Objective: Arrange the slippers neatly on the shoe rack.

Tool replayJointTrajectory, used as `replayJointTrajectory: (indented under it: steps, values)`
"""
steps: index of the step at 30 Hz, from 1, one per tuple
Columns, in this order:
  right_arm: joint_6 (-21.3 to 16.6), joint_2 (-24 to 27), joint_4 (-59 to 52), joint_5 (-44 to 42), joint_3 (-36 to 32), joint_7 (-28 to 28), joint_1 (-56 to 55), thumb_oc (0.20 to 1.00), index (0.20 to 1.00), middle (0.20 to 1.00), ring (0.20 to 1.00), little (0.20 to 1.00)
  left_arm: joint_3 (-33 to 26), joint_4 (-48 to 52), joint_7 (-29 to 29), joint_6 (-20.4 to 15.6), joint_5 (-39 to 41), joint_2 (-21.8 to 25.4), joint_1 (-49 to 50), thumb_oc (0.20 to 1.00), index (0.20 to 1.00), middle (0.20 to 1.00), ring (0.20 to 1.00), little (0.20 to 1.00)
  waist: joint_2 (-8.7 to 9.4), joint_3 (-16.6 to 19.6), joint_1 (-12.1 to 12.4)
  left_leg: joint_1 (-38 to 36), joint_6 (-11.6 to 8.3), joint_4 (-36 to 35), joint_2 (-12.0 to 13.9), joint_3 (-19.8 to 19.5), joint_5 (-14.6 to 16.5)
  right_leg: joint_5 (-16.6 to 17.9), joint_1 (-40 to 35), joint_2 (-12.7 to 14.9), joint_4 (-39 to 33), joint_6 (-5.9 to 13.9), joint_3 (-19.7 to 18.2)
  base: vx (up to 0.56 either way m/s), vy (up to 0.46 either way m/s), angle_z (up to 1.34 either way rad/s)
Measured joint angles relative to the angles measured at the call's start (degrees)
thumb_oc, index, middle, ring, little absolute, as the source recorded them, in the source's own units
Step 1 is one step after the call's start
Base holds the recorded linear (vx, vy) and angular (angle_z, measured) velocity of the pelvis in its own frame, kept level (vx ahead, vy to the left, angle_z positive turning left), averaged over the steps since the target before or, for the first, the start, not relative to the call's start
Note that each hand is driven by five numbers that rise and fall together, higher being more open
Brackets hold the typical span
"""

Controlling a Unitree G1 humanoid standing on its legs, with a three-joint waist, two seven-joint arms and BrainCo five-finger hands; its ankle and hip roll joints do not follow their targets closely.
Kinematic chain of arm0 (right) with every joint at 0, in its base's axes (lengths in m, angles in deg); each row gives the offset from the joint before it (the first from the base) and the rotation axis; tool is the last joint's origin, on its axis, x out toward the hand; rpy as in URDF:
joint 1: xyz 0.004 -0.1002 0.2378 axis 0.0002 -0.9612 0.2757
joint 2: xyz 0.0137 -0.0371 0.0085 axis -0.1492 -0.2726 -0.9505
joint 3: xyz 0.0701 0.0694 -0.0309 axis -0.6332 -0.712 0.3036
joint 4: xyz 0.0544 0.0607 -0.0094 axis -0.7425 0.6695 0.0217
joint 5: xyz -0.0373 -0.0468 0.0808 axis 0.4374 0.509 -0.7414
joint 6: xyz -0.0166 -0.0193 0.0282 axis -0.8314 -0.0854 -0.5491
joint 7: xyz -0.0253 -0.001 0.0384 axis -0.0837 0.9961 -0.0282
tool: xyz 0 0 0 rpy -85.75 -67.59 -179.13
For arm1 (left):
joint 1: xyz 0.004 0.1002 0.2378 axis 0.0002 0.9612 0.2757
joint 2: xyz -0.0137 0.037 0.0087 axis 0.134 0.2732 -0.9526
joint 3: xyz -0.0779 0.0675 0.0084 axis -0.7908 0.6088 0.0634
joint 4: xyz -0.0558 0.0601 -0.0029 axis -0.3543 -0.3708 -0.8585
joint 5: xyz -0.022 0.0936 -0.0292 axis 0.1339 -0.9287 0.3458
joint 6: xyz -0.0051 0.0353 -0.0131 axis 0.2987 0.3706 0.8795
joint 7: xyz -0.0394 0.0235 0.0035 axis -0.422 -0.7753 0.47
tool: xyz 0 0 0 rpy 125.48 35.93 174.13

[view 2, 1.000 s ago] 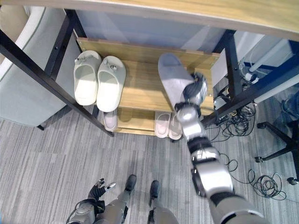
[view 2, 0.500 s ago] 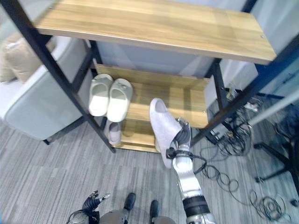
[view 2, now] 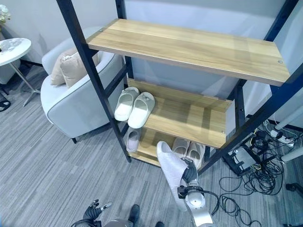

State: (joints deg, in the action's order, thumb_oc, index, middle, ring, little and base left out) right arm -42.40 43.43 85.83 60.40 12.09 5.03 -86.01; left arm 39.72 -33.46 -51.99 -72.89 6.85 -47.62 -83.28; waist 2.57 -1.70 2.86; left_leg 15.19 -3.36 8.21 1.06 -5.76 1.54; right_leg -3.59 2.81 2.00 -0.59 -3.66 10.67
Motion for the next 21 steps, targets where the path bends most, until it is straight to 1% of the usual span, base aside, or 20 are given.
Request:
replayJointTrajectory:
  steps: [1, 2, 3, 4, 5, 6, 7, 8, 9, 10, 11, 13, 16, 17, 18, 19, 21]
  values:
    - [-0.10, 0.27, 0.06, -0.04, 0.04, 0.08, -0.02, 0.200, 0.200, 0.200, 0.200, 0.200, 0.05, -0.59, -0.12, -0.05, -0.39, 0.02, -0.08, 1.000, 1.000, 1.000, 1.000, 1.000, -0.19, 0.06, -0.42, -0.13, -0.06, 0.80, 1.19, -1.75, 0.00, -0.06, 0.44, 0.55, 0.88, 0.17, -0.60, 0.01, 0.173, -0.25]
    - [-0.62, 0.32, 0.94, -0.07, -0.26, 0.28, 0.01, 0.200, 0.200, 0.200, 0.200, 0.200, 0.00, -2.81, 0.00, -0.05, -0.47, 0.81, -1.52, 1.000, 1.000, 1.000, 1.000, 1.000, 0.25, -0.28, -0.88, -0.02, -1.02, 2.92, 2.55, -6.13, -0.23, -0.18, 1.01, 1.40, 1.92, 0.85, -1.06, 0.03, 0.160, -0.22]
    - [-0.64, 0.29, 1.10, -0.07, -0.58, 0.25, -0.05, 0.200, 0.200, 0.200, 0.200, 0.200, 0.02, -2.98, -0.04, -0.03, -0.66, 1.04, -1.64, 1.000, 1.000, 1.000, 1.000, 1.000, 0.33, -0.47, -1.05, -0.07, -1.14, 2.80, 3.79, -6.38, -0.32, -0.39, 1.10, 1.65, 2.28, 1.34, -1.22, 0.06, 0.164, -0.15]
    - [-1.02, 0.34, 1.21, -0.11, -0.79, 0.44, -0.42, 0.200, 0.200, 0.200, 0.200, 0.200, 0.33, -3.33, -0.08, -0.02, -0.95, 1.12, -1.64, 1.000, 1.000, 1.000, 1.000, 1.000, 0.05, -0.74, -2.21, -0.06, -1.56, 2.11, 6.08, -7.38, -0.59, -0.79, 1.40, 2.26, 3.35, 2.15, -1.35, 0.07, 0.182, -0.07]
    - [-1.13, 0.33, 1.27, -0.13, -0.82, 0.51, -0.42, 0.200, 0.200, 0.200, 0.200, 0.200, 0.62, -3.63, -0.09, 0.00, -0.97, 1.21, -1.61, 1.000, 1.000, 1.000, 1.000, 1.000, -0.49, -0.61, -2.44, -0.31, -1.78, 1.11, 6.91, -7.40, -0.71, -0.87, 1.74, 2.25, 3.68, 2.63, -1.35, 0.09, 0.232, -0.12]
    - [-1.43, 1.04, 1.33, -0.15, -0.88, 0.55, -0.62, 0.200, 0.200, 0.200, 0.200, 0.200, 2.00, -4.14, -0.47, 0.21, -1.27, 0.53, -1.08, 1.000, 1.000, 1.000, 1.000, 1.000, -3.05, -0.04, -3.38, -1.19, -2.06, -2.25, 8.86, -7.30, -2.16, -1.20, 2.46, 1.42, 4.36, 4.56, -1.59, 0.06, 0.259, -0.16]
    - [-1.63, 1.09, 1.71, -0.15, -1.71, 0.58, -0.76, 0.200, 0.200, 0.200, 0.200, 0.200, 2.67, -4.36, -0.86, 0.33, -2.02, 0.24, -0.96, 1.000, 1.000, 1.000, 1.000, 1.000, -3.95, 0.19, -3.59, -1.46, -3.59, -3.17, 9.14, -6.54, -0.73, -1.45, 2.76, 1.33, 4.66, 5.51, -1.70, 0.03, 0.256, -0.05]
    - [-1.72, -0.31, 3.10, -0.68, -2.88, 0.95, -0.95, 0.200, 0.200, 0.200, 0.200, 0.200, 4.35, -4.19, -1.19, 0.34, -3.00, 0.62, -1.75, 1.000, 1.000, 1.000, 1.000, 1.000, -2.52, -0.21, -4.09, -2.23, -4.39, -4.35, 6.65, -5.56, -1.92, -1.29, 3.37, 3.82, 5.86, 6.73, -2.28, 0.02, 0.262, -0.01]
    - [-1.72, -0.92, 3.29, -0.75, -2.87, 0.82, -1.08, 0.200, 0.200, 0.200, 0.200, 0.200, 4.88, -4.23, -1.17, 0.39, -3.24, 0.94, -2.13, 1.000, 1.000, 1.000, 1.000, 1.000, -1.69, -0.29, -3.85, -2.10, -3.86, -4.16, 5.32, -5.26, -1.68, -1.31, 3.87, 5.10, 6.12, 6.89, -2.96, 0.02, 0.255, -0.02]
    - [-1.75, -1.88, 3.41, -0.75, -2.61, 0.62, -1.06, 0.200, 0.200, 0.200, 0.200, 0.200, 5.03, -4.23, -1.19, 0.44, -3.56, 1.41, -2.37, 1.000, 1.000, 1.000, 1.000, 1.000, -0.68, -0.43, -3.80, -2.15, -3.14, -4.19, 4.24, -4.41, -1.86, -1.52, 4.09, 6.61, 6.11, 7.31, -3.83, 0.01, 0.324, -0.20]
    - [-2.41, -3.53, 4.95, -1.03, -2.44, 0.46, -0.81, 0.200, 0.200, 0.200, 0.200, 0.200, 5.39, -4.25, -1.30, 0.79, -4.43, 1.89, -2.71, 1.000, 1.000, 1.000, 1.000, 1.000, 0.48, -0.07, -3.70, -2.11, -1.53, -3.88, 1.64, -3.29, -1.49, -0.77, 4.87, 8.70, 5.99, 7.58, -4.99, 0.01, 0.227, -0.20]
    - [-2.43, -5.59, 7.37, -1.94, -2.46, 0.08, 0.20, 0.200, 0.200, 0.200, 0.200, 0.200, 6.17, -3.79, -1.30, 0.82, -4.95, 1.97, -2.77, 1.000, 1.000, 1.000, 1.000, 1.000, 0.94, -0.12, -3.32, -1.98, 0.09, -3.32, -0.15, -1.92, -1.10, 0.09, 5.15, 10.94, 5.92, 8.35, -6.50, 0.00, 0.217, -0.20]
    - [-2.51, -6.97, 9.13, -2.46, -2.39, -0.31, 0.54, 0.200, 0.200, 0.200, 0.200, 0.200, 6.50, -3.34, -1.23, 0.90, -4.87, 2.10, -2.95, 1.000, 1.000, 1.000, 1.000, 1.000, 1.23, 0.02, -3.02, -0.41, 1.42, -1.44, -2.29, -0.81, -0.04, 0.99, 6.17, 12.42, 5.20, 9.34, -7.09, 0.01, 0.202, -0.10]
    - [-2.51, -6.97, 9.13, -2.46, -2.39, -0.31, 0.54, 0.200, 0.200, 0.200, 0.200, 0.200, 6.50, -3.34, -1.23, 0.90, -4.87, 2.10, -2.95, 1.000, 1.000, 1.000, 1.000, 1.000, 1.23, 0.02, -3.02, -0.41, 1.42, -1.44, -2.29, -0.81, -0.04, 0.99, 6.17, 12.42, 5.20, 9.34, -7.09, 0.04, 0.276, -0.14]
    - [-2.52, -7.26, 9.81, -2.58, -2.67, -0.79, 0.84, 0.200, 0.200, 0.200, 0.200, 0.200, 6.71, -3.29, -1.19, 1.25, -4.87, 2.11, -3.25, 1.000, 1.000, 1.000, 1.000, 1.000, 1.17, 0.03, -3.01, 1.31, 1.90, 0.23, -2.63, -0.27, 0.58, 2.09, 6.83, 12.96, 4.36, 11.09, -7.44, 0.03, 0.145, -0.08]
    - [-2.52, -7.24, 9.80, -2.80, -2.80, -0.92, 0.75, 0.200, 0.200, 0.200, 0.200, 0.200, 6.74, -3.29, -1.19, 1.38, -4.92, 2.16, -3.37, 1.000, 1.000, 1.000, 1.000, 1.000, 1.21, 0.04, -3.06, 1.58, 1.95, 0.77, -2.93, -0.03, 0.77, 2.15, 6.85, 13.00, 4.30, 11.11, -7.44, 0.03, 0.185, -0.15]
    - [-2.53, -7.07, 10.07, -3.04, -3.82, -1.40, 1.09, 0.200, 0.200, 0.200, 0.200, 0.200, 6.65, -3.35, -1.22, 1.69, -4.95, 2.33, -3.59, 1.000, 1.000, 1.000, 1.000, 1.000, 1.03, -0.03, -2.88, 1.91, 2.24, 2.83, -2.53, 0.59, 2.05, 2.45, 7.16, 12.79, 5.01, 11.15, -7.83, -0.06, 0.099, -0.21]
